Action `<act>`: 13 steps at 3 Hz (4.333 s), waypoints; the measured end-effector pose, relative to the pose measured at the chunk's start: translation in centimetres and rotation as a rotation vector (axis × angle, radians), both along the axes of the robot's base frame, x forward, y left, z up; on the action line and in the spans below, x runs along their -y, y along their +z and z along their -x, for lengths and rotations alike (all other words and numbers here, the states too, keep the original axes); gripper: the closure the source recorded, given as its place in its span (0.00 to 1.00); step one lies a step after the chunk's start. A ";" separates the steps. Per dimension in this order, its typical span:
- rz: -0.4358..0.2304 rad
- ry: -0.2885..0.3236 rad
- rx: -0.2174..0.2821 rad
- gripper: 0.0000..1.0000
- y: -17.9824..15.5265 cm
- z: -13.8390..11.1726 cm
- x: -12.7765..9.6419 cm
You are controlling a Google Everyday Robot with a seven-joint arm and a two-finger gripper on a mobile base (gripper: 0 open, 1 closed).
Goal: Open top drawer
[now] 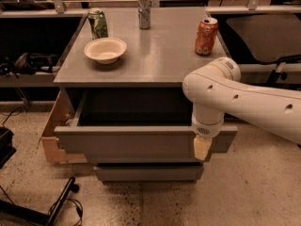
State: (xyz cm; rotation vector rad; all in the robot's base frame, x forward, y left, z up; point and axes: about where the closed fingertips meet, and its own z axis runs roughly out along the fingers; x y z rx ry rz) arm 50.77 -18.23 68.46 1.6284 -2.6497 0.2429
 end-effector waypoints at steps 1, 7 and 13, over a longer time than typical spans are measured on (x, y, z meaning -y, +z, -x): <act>0.001 0.000 0.000 0.64 0.0 0.0 0.0; 0.057 -0.022 0.023 0.00 4.3 4.2 0.4; -0.143 0.099 -0.070 0.00 -1.5 7.6 -1.0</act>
Offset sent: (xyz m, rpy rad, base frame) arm -0.1279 -0.0048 0.0910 -0.1427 0.0201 -0.0783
